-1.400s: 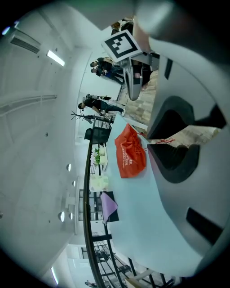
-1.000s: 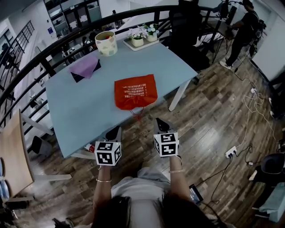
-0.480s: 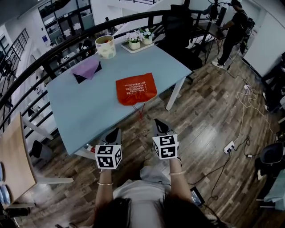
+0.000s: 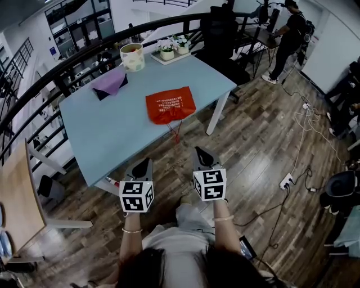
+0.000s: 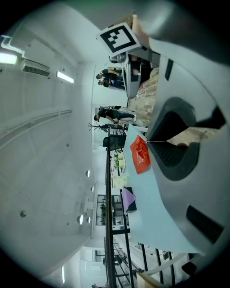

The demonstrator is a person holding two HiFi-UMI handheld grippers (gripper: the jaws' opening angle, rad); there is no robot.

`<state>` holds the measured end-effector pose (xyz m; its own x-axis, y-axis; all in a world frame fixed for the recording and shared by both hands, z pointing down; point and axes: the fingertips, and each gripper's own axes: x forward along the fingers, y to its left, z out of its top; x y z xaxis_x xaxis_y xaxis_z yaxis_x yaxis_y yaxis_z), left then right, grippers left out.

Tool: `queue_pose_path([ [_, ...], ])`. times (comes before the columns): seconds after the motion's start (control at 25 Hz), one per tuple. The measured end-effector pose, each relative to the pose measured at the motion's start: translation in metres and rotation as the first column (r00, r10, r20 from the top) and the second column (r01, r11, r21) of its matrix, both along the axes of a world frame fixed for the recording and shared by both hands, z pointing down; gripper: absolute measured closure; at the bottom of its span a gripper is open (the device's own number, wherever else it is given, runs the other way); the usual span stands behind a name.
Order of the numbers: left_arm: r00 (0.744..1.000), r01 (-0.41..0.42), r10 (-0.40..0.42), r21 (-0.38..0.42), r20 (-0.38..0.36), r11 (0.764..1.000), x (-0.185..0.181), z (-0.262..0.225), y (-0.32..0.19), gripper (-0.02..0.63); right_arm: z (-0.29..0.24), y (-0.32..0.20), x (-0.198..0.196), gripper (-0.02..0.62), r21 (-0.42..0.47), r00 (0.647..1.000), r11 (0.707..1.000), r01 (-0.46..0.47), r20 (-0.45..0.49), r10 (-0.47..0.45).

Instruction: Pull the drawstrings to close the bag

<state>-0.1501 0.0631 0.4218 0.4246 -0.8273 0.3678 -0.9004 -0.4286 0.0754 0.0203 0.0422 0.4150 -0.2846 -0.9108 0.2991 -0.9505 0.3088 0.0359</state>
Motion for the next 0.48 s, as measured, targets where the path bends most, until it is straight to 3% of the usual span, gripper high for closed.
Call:
queue_pose_path([
  [0.48, 1.000, -0.004, 0.004, 0.049, 0.011, 0.999, -0.008, -0.016, 0.045, 0.586, -0.015, 0.048, -0.010, 0.569, 0.042, 1.000, 0.999, 0.004, -0.023, -0.003],
])
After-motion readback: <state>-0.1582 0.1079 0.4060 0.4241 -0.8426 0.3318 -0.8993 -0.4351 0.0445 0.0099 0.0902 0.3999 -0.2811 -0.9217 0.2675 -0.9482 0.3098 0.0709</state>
